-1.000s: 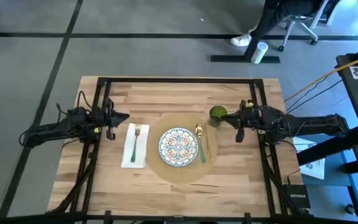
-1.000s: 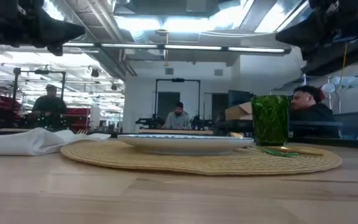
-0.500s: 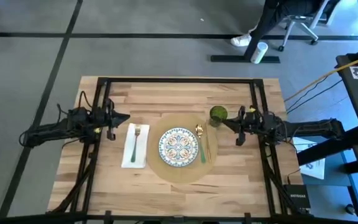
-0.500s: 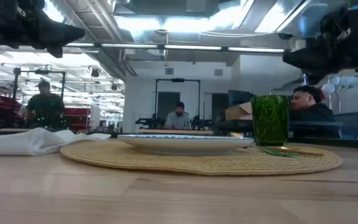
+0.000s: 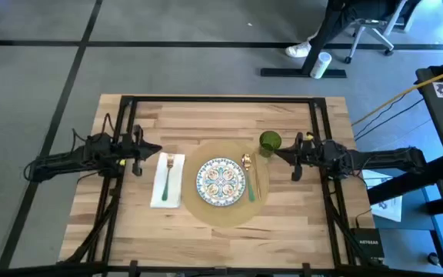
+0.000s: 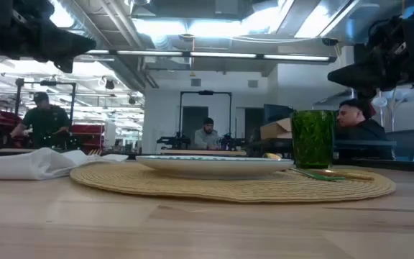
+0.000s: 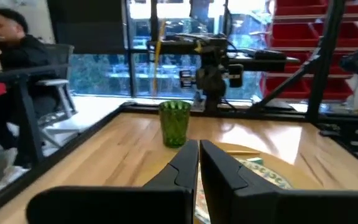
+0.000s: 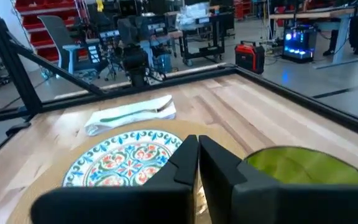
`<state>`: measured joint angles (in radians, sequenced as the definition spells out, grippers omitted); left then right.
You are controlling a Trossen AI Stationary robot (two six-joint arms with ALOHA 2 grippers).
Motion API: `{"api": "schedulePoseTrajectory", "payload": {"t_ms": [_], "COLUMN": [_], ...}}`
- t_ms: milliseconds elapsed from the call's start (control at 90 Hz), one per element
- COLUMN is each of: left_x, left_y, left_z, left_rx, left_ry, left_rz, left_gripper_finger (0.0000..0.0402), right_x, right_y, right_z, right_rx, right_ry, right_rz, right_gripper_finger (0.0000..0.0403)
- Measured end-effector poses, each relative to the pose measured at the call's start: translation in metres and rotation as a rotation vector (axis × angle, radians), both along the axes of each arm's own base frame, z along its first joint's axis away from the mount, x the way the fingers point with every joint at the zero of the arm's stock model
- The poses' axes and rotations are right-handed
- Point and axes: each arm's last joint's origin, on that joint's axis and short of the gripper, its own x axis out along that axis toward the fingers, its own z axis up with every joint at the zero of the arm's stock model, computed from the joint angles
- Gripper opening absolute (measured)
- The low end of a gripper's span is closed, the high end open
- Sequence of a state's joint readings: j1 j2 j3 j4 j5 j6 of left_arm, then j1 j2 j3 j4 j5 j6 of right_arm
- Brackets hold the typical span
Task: Set table place
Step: Return to Home Position
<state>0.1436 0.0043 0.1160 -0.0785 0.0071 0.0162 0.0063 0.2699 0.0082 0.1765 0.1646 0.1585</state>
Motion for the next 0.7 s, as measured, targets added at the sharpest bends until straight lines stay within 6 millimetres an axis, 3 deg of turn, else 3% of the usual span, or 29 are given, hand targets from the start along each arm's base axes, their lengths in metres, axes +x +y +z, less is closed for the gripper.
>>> {"api": "schedulePoseTrajectory", "payload": {"t_ms": [178,700], "left_x": [0.006,0.008], "left_y": [0.000,0.001], "left_z": [-0.012,-0.022], "left_rx": [0.022,0.026], "left_ry": [-0.146,-0.036], "left_rz": [-0.017,0.017], "left_gripper_finger": [0.0000,0.0000], "right_x": [0.000,-0.002], "right_y": [0.000,0.000], "right_z": [0.000,-0.011], "right_rx": [0.024,0.044], "right_ry": [-0.002,0.107], "right_rz": [0.007,0.002], "right_gripper_finger": [0.0000,0.0000]}}
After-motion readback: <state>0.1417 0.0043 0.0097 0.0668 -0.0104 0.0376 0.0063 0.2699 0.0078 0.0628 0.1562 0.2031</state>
